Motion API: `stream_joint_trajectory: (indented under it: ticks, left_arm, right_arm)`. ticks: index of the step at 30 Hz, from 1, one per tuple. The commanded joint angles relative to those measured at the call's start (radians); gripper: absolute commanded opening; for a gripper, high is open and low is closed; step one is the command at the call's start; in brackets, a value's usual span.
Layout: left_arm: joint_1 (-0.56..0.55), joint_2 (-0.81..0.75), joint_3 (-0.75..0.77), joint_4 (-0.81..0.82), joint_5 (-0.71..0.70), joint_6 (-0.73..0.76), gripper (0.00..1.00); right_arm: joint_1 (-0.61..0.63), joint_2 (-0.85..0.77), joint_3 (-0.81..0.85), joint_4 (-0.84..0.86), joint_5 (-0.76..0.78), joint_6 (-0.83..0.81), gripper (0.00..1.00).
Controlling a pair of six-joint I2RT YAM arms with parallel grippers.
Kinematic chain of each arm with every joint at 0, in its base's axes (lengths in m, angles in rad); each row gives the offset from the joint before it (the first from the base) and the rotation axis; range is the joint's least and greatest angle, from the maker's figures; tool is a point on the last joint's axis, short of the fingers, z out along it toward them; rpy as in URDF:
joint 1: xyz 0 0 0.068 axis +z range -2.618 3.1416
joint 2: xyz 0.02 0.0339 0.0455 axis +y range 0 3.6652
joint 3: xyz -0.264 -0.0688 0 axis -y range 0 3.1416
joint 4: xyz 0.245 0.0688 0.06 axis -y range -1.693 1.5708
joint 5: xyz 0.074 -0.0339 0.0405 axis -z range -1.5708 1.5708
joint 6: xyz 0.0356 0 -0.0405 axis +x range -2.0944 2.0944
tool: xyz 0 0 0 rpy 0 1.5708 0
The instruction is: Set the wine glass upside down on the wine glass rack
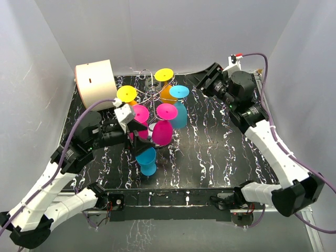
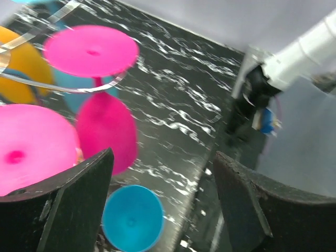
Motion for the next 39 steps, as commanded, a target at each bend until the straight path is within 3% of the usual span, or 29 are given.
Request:
stream_joint_trajectory:
  ticks: [1, 5, 11, 14, 26, 33, 39]
  left_arm:
    - [0.002, 0.022, -0.022, -0.06, 0.252, -0.121, 0.72]
    - [0.002, -0.02, -0.06, -0.108, 0.187, -0.134, 0.69]
    - [0.001, -0.051, -0.136, -0.2, 0.089, -0.032, 0.64]
    - [0.0, -0.054, -0.17, -0.188, 0.078, 0.037, 0.59]
    - [-0.018, 0.014, -0.29, -0.134, 0.005, 0.2, 0.59]
    - [-0.073, 0.02, -0.328, -0.124, 0.015, 0.257, 0.6]
    - [-0.121, 0.035, -0.351, -0.125, -0.034, 0.328, 0.54]
  right_arm:
    - [0.0, -0.104, -0.073, 0.093, 0.037, -0.001, 0.51]
    - [0.0, -0.195, -0.186, 0.097, 0.068, -0.003, 0.51]
    - [-0.001, -0.267, -0.296, 0.111, 0.114, 0.009, 0.51]
    - [0.0, -0.267, -0.3, 0.088, 0.13, 0.006, 0.51]
    - [-0.011, -0.284, -0.326, 0.025, 0.2, -0.008, 0.51]
    - [-0.031, -0.283, -0.348, -0.008, 0.231, -0.012, 0.52]
    - [-0.048, -0.295, -0.368, -0.005, 0.225, 0.005, 0.52]
